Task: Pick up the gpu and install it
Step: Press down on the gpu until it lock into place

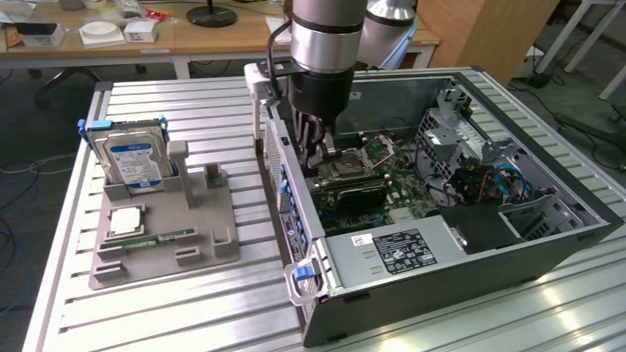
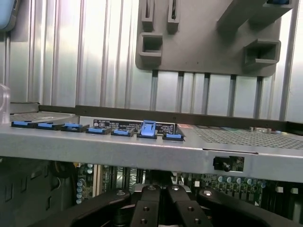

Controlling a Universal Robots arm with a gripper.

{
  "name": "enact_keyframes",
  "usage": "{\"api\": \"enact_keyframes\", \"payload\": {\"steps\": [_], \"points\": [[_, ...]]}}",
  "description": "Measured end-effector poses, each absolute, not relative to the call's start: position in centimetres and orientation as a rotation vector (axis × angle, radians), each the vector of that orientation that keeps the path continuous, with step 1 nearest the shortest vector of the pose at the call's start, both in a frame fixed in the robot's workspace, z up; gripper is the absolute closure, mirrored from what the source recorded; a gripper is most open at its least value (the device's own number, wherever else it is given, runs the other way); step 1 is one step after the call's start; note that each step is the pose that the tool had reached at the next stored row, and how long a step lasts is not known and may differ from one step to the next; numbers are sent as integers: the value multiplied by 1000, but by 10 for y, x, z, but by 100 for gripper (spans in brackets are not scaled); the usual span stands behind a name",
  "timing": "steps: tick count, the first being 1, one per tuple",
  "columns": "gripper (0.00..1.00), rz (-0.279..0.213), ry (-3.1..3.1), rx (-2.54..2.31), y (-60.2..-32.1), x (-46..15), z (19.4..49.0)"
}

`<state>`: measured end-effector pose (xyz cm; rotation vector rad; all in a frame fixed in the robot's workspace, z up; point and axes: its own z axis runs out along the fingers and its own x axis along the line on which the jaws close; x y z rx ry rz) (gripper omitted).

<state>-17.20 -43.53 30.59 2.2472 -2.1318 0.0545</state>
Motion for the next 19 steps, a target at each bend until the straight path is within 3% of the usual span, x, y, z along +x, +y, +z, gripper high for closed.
{"api": "enact_keyframes", "payload": {"steps": [19], "points": [[90,55,-2132,2247,-438,-178,302]]}}
